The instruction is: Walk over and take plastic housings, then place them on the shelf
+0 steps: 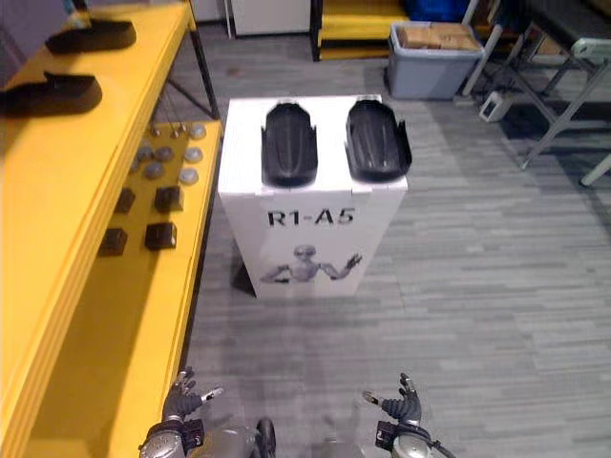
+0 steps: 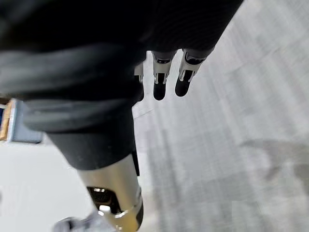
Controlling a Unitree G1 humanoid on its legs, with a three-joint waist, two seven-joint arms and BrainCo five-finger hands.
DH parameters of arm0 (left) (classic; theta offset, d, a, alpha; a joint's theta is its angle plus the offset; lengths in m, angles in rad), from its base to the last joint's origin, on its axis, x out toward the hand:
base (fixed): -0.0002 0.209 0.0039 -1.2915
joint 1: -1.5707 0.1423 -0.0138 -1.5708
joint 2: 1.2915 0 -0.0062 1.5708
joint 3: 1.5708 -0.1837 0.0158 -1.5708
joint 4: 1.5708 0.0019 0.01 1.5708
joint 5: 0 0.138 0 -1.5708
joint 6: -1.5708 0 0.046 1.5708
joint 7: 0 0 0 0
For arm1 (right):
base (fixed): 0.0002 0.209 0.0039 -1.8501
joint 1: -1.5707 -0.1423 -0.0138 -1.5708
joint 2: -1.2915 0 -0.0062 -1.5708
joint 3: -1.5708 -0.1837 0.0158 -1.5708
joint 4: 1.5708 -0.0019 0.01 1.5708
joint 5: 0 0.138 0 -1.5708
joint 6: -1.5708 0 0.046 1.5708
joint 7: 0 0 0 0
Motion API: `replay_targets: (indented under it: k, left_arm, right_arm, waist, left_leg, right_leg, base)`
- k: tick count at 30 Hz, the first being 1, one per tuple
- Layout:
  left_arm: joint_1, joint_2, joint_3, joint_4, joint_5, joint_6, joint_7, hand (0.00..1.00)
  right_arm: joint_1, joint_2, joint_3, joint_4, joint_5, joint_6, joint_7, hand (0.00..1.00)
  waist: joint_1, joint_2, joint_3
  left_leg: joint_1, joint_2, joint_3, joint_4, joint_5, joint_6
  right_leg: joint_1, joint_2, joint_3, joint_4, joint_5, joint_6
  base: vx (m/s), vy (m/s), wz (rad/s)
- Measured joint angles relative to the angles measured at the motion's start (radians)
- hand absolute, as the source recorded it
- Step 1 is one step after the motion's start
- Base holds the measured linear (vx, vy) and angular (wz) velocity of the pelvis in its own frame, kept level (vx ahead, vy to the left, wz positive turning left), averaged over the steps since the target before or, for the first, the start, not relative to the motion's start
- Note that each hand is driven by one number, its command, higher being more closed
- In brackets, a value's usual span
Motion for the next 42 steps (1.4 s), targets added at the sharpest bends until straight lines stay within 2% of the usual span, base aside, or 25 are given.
replay_targets:
  k: [2,3,5,6,7,9,10,11,12,13,14,15,16,17,18,19,20,22,23,27,29,30,34,37,42]
  left_arm:
    - [-0.013,0.010,0.002,0.001,0.000,-0.001,0.001,0.00]
    - [-0.023,0.015,0.002,0.001,-0.001,-0.001,0.002,0.00]
    - [-0.025,0.016,0.004,0.002,-0.001,-0.001,0.002,0.00]
    - [-0.022,0.021,0.011,0.008,-0.001,-0.001,0.003,0.00]
    - [-0.026,0.005,0.017,0.038,-0.001,0.001,0.004,0.00]
    - [-0.031,-0.005,0.021,0.040,0.000,0.000,0.003,0.00]
    - [-0.032,-0.017,0.020,0.040,0.000,-0.005,0.002,0.00]
    - [-0.032,-0.024,0.023,0.040,0.001,-0.007,0.001,0.00]
    - [-0.031,-0.044,0.050,0.040,0.000,-0.009,0.002,0.00]
    - [-0.029,-0.052,0.060,0.040,-0.001,-0.009,0.003,0.00]
    - [-0.028,-0.052,0.060,0.039,0.000,-0.009,0.003,0.00]
    - [-0.022,-0.055,0.057,0.040,-0.001,-0.009,0.002,0.00]
    - [-0.023,-0.059,0.056,0.041,-0.001,-0.009,0.002,0.00]
    - [-0.022,-0.060,0.056,0.041,-0.001,-0.009,0.002,0.00]
    - [-0.021,-0.059,0.051,0.041,-0.001,-0.009,0.002,0.00]
    - [-0.021,-0.059,0.047,0.041,-0.001,-0.009,0.002,0.00]
    - [-0.012,-0.059,0.037,0.047,-0.001,-0.009,0.002,0.00]
    - [-0.011,-0.047,0.038,0.062,-0.001,-0.008,0.002,0.00]
    - [-0.007,-0.041,0.040,0.063,-0.001,-0.008,0.003,0.00]
    - [0.010,-0.020,0.046,0.062,-0.001,-0.007,0.004,0.00]
    - [0.015,-0.012,0.052,0.062,-0.001,-0.007,0.004,0.00]
    - [0.022,-0.011,0.061,0.062,0.000,-0.006,0.004,0.00]
    - [0.046,-0.009,0.061,0.058,0.002,-0.007,0.000,0.00]
    - [0.070,-0.008,0.060,0.058,0.002,-0.007,-0.010,0.00]
    - [0.104,-0.003,0.054,0.059,0.003,-0.009,-0.021,0.00]
  right_arm:
    - [-0.025,-0.002,-0.001,0.022,-0.001,0.000,0.000,0.00]
    - [-0.037,-0.005,-0.001,0.032,-0.001,0.000,0.000,0.00]
    - [-0.031,-0.008,-0.001,0.036,-0.001,0.000,0.000,0.00]
    - [-0.023,-0.009,-0.001,0.038,-0.002,0.000,0.000,0.00]
    - [-0.017,-0.031,-0.001,0.062,-0.004,0.002,0.000,0.00]
    - [-0.038,-0.034,-0.004,0.062,-0.005,0.004,0.000,0.00]
    - [-0.038,-0.034,-0.017,0.063,-0.005,0.004,-0.001,0.00]
    - [-0.031,-0.035,-0.022,0.060,-0.005,0.005,-0.001,0.00]
    - [-0.008,-0.036,-0.017,0.050,-0.004,0.005,0.000,0.00]
    - [0.023,-0.029,0.002,0.020,-0.004,0.004,-0.001,0.00]
    - [0.034,-0.022,0.004,0.007,-0.004,0.002,-0.001,0.00]
    - [0.035,-0.015,0.008,-0.002,0.002,0.000,-0.003,0.00]
    - [0.025,-0.009,-0.002,-0.001,0.005,0.000,-0.004,0.00]
    - [0.020,-0.002,-0.009,-0.001,0.009,0.000,-0.005,0.00]
    - [0.014,0.007,-0.027,-0.001,0.019,0.000,-0.006,0.00]
    - [0.014,0.008,-0.032,-0.001,0.021,0.000,-0.007,0.00]
    - [0.017,0.007,-0.038,0.007,0.022,0.000,-0.007,0.00]
    - [0.020,0.020,-0.042,0.019,0.023,0.001,-0.008,0.00]
    - [0.037,0.020,-0.049,0.018,0.024,0.001,-0.009,0.00]
    - [0.064,0.020,-0.072,-0.048,0.040,0.001,-0.015,0.00]
    - [0.076,0.020,-0.107,-0.096,0.041,0.002,-0.019,0.00]
    - [0.092,0.018,-0.149,-0.174,0.044,0.002,-0.023,0.00]
    - [0.135,-0.063,-0.263,-0.412,0.041,0.000,-0.042,0.00]
    - [0.127,-0.123,-0.301,-0.493,0.036,-0.001,-0.045,0.00]
    - [0.082,-0.212,-0.304,-0.576,-0.006,-0.002,-0.045,0.00]
  waist:
    - [-0.014,0.008,0.001]
    - [-0.014,0.015,0.005]
    - [-0.017,0.027,0.010]
    - [-0.020,0.014,0.002]
    - [-0.022,0.046,-0.006]
    - [-0.016,0.044,-0.017]
    - [-0.023,0.046,-0.017]
    - [-0.025,0.047,-0.015]
    - [-0.023,0.056,-0.014]
    - [-0.012,0.056,-0.014]
    - [-0.004,0.051,-0.015]
    - [0.014,0.039,-0.015]
    - [0.014,0.039,-0.015]
    - [0.015,0.037,-0.014]
    - [0.014,0.038,-0.014]
    - [0.014,0.042,-0.014]
    - [0.015,0.065,-0.020]
    - [0.013,0.038,-0.028]
    - [0.014,0.015,-0.038]
    - [0.013,0.012,-0.042]
    - [0.014,0.010,-0.042]
    - [0.012,0.009,-0.046]
    - [0.006,0.001,-0.072]
    - [-0.008,-0.010,-0.082]
    - [-0.033,-0.010,-0.108]
  left_leg:
    - [0.043,0.025,-0.010,-0.034,0.000,-0.001]
    - [0.081,0.051,-0.009,-0.049,-0.005,-0.019]
    - [0.137,0.089,-0.006,-0.056,-0.035,-0.077]
    - [0.178,0.103,-0.003,-0.057,-0.065,-0.127]
    - [0.196,0.138,-0.002,-0.043,-0.077,-0.151]
    - [0.133,0.150,-0.003,0.040,-0.055,-0.178]
    - [0.116,0.155,-0.007,0.072,-0.054,-0.181]
    - [0.107,0.163,-0.009,0.094,-0.025,-0.168]
    - [0.085,0.190,-0.013,0.221,0.044,-0.155]
    - [0.032,0.221,-0.017,0.385,0.105,-0.148]
    - [-0.004,0.229,-0.021,0.468,0.164,-0.139]
    - [-0.063,0.240,-0.021,0.540,0.073,-0.160]
    - [-0.113,0.236,-0.016,0.486,-0.008,-0.180]
    - [-0.126,0.230,-0.008,0.422,-0.024,-0.183]
    - [-0.138,0.216,0.000,0.251,-0.020,-0.185]
    - [-0.139,0.208,-0.003,0.159,-0.001,-0.176]
    - [-0.131,0.203,-0.015,0.001,0.143,-0.156]
    - [-0.095,0.164,-0.002,-0.043,0.148,-0.150]
    - [-0.069,0.131,0.011,-0.088,0.160,-0.137]
    - [-0.020,0.085,0.038,-0.167,0.173,-0.117]
    - [-0.001,0.084,0.048,-0.184,0.174,-0.118]
    - [0.013,0.083,0.055,-0.197,0.174,-0.118]
    - [0.044,0.081,0.068,-0.259,0.191,-0.124]
    - [0.061,0.083,0.079,-0.289,0.203,-0.129]
    - [0.069,0.080,0.079,-0.321,0.220,-0.129]
  right_leg:
    - [-0.063,0.007,-0.063,-0.089,-0.011,-0.022]
    - [-0.106,0.023,-0.091,-0.194,-0.008,-0.025]
    - [-0.136,0.067,-0.094,-0.417,0.045,-0.064]
    - [-0.129,0.096,-0.077,-0.563,0.229,-0.091]
    - [-0.107,0.136,-0.080,-0.585,0.314,-0.146]
    - [-0.102,0.140,-0.054,-0.601,0.310,-0.162]
    - [-0.059,0.138,-0.058,-0.637,0.305,-0.161]
    - [-0.029,0.143,-0.068,-0.655,0.295,-0.154]
    - [0.042,0.162,-0.090,-0.682,0.269,-0.146]
    - [0.116,0.172,-0.089,-0.728,0.259,-0.141]
    - [0.146,0.172,-0.089,-0.755,0.259,-0.141]
    - [0.179,0.164,-0.082,-0.787,0.260,-0.141]
    - [0.187,0.151,-0.081,-0.789,0.262,-0.139]
    - [0.189,0.144,-0.078,-0.788,0.262,-0.138]
    - [0.195,0.131,-0.073,-0.787,0.261,-0.133]
    - [0.200,0.129,-0.069,-0.787,0.257,-0.122]
    - [0.212,0.145,-0.043,-0.790,0.230,-0.076]
    - [0.223,0.113,0.001,-0.799,0.212,-0.054]
    - [0.225,0.082,0.009,-0.799,0.201,-0.038]
    - [0.227,0.045,0.039,-0.802,0.194,-0.024]
    - [0.233,0.045,0.054,-0.802,0.196,-0.022]
    - [0.238,0.046,0.059,-0.806,0.196,-0.022]
    - [0.237,0.054,0.072,-0.807,0.196,-0.022]
    - [0.237,0.061,0.085,-0.810,0.196,-0.022]
    - [0.235,0.064,0.086,-0.821,0.196,-0.022]
  base:
    - [0.40,-0.045,0.19]
    - [0.61,-0.118,0.12]
    - [0.48,-0.118,0.11]
    - [0.61,-0.186,0.13]
    - [0.71,-0.217,-0.01]
    - [0.55,-0.214,-0.20]
    - [0.40,-0.204,0.01]
    - [0.35,-0.195,0.30]
    - [0.31,-0.158,0.35]
    - [0.30,-0.119,0.26]
    - [0.28,-0.045,0.02]
    - [0.25,0.013,-0.11]
    - [0.27,0.066,-0.13]
    - [0.20,0.103,-0.06]
    - [0.17,0.164,-0.07]
    - [0.17,0.209,-0.18]
    - [0.20,0.245,-0.18]
    - [0.17,0.195,-0.08]
    - [0.13,0.140,-0.02]
    - [0.11,0.110,-0.09]
    - [0.08,0.029,-0.12]
    - [0.10,0.013,-0.17]
    - [0.08,-0.006,-0.11]
    - [0.07,-0.009,-0.12]
    - [0.01,-0.004,-0.01]
